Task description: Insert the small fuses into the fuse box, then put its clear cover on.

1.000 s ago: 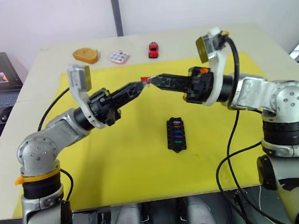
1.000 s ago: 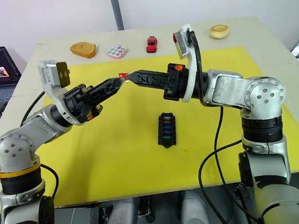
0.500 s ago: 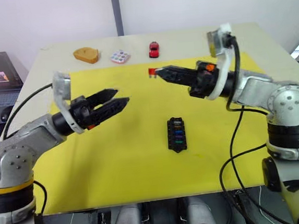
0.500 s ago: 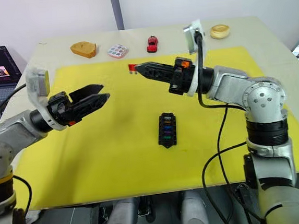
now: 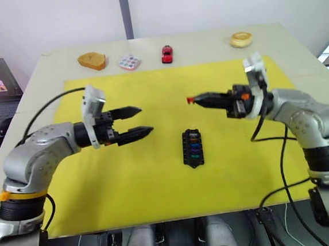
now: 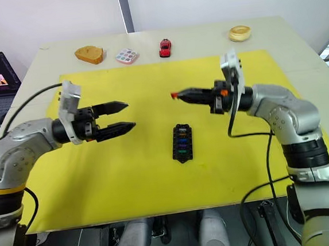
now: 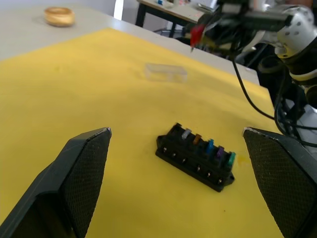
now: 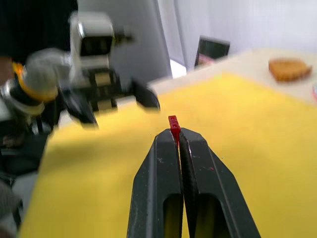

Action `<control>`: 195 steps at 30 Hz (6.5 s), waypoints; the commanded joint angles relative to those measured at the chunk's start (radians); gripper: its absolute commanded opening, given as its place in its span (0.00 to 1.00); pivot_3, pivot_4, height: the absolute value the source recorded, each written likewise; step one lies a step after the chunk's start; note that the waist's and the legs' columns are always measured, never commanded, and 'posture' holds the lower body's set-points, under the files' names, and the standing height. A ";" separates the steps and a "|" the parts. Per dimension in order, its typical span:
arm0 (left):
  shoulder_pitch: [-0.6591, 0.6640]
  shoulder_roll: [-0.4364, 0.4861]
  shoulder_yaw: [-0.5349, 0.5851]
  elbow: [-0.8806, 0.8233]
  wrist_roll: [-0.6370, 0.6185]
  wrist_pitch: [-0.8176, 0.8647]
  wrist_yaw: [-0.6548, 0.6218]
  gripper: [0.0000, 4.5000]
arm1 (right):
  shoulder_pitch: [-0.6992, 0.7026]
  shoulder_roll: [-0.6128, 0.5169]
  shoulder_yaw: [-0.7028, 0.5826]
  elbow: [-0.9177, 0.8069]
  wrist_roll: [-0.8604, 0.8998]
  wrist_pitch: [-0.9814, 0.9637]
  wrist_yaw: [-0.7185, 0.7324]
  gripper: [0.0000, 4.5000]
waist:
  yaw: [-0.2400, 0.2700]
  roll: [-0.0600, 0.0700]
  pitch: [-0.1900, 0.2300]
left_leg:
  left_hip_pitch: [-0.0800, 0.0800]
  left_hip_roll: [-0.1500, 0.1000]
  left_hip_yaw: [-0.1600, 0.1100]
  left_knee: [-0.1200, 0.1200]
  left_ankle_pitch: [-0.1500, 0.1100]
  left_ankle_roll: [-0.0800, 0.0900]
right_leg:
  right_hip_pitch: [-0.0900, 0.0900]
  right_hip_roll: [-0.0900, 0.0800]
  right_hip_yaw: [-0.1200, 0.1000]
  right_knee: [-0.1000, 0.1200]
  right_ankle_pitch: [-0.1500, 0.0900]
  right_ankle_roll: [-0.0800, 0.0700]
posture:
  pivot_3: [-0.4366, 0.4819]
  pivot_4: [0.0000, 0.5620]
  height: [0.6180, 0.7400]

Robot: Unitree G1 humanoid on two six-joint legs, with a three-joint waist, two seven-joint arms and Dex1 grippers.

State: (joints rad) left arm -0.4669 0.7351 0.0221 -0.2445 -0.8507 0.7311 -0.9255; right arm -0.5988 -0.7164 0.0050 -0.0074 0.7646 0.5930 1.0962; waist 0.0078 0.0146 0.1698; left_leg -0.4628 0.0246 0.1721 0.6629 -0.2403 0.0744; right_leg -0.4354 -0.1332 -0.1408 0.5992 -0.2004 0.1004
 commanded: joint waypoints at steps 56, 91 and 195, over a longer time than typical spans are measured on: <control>0.118 -0.072 -0.047 -0.087 0.095 0.055 -0.055 0.99 | 0.067 0.154 -0.015 0.198 -0.272 -0.269 0.131 0.00 | -0.007 0.000 0.000 | 0.003 0.001 -0.002 0.005 0.002 0.002 | 0.003 0.000 0.000 0.007 0.000 0.000 | 0.48 0.27 1.00; 0.143 -0.074 -0.029 -0.099 0.075 0.075 -0.022 0.99 | 0.028 0.182 0.025 0.285 -0.339 -0.346 0.176 0.00 | -0.020 0.000 0.000 | 0.004 0.001 -0.003 0.006 0.002 0.002 | 0.002 0.000 0.001 0.011 -0.001 -0.001 | 0.48 0.27 1.00; 0.069 0.003 -0.027 -0.035 0.176 -0.009 -0.067 1.00 | -0.059 0.184 0.051 0.184 -0.340 -0.179 0.109 0.22 | -0.021 0.000 0.000 | 0.006 0.001 -0.003 0.006 0.001 -0.001 | 0.003 -0.001 0.001 0.013 -0.002 -0.002 | 0.48 0.27 1.00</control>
State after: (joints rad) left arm -0.3952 0.7372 -0.0139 -0.2564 -0.6779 0.7445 -0.9829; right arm -0.6471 -0.5357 0.0589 0.2069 0.4333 0.4366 1.2154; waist -0.0133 0.0147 0.1696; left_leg -0.4573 0.0253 0.1694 0.6689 -0.2393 0.0736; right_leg -0.4328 -0.1337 -0.1397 0.6122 -0.2022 0.0988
